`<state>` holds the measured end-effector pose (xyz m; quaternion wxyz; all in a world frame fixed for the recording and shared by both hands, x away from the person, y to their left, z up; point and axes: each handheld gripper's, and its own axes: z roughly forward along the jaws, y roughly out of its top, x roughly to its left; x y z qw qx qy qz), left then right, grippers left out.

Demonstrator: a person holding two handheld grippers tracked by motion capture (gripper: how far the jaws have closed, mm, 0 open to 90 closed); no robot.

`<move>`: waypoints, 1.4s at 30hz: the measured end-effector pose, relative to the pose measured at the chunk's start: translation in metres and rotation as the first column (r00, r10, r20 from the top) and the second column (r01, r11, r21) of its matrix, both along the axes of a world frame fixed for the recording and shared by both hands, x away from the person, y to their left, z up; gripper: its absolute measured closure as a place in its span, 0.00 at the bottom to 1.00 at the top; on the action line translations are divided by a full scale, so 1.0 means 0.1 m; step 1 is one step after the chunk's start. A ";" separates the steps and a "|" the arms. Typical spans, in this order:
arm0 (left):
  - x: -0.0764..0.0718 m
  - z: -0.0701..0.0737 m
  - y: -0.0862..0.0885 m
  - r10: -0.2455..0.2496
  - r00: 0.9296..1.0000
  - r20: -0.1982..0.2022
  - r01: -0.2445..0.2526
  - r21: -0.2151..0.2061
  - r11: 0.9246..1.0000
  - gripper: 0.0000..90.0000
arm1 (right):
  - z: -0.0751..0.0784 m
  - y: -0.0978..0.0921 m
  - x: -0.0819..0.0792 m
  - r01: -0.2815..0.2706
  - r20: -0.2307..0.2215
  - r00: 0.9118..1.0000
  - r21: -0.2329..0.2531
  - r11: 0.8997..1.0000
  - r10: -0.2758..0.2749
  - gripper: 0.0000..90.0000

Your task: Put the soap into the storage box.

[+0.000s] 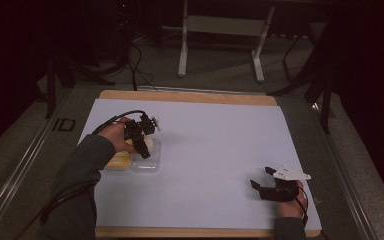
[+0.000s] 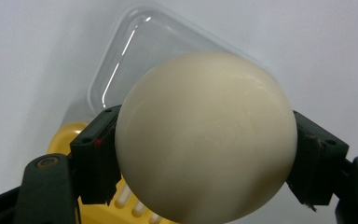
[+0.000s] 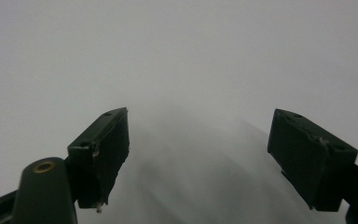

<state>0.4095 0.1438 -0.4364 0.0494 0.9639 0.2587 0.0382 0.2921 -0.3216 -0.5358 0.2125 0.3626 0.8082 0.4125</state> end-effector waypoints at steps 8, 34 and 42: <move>0.00 -0.02 0.13 0.026 1.000 0.002 -0.026 0.018 0.999 0.27 | 0.00 0.00 0.00 0.001 0.000 1.000 0.000 1.000 -0.001 0.23; -0.03 -0.28 0.79 0.147 0.988 0.035 -0.150 0.092 0.984 0.27 | 0.00 0.01 0.00 0.001 0.002 1.000 -0.006 1.000 -0.001 0.23; 0.04 -0.42 0.77 0.145 0.989 0.018 -0.146 0.064 0.987 0.27 | 0.00 0.01 0.00 0.002 0.002 1.000 -0.006 1.000 -0.002 0.23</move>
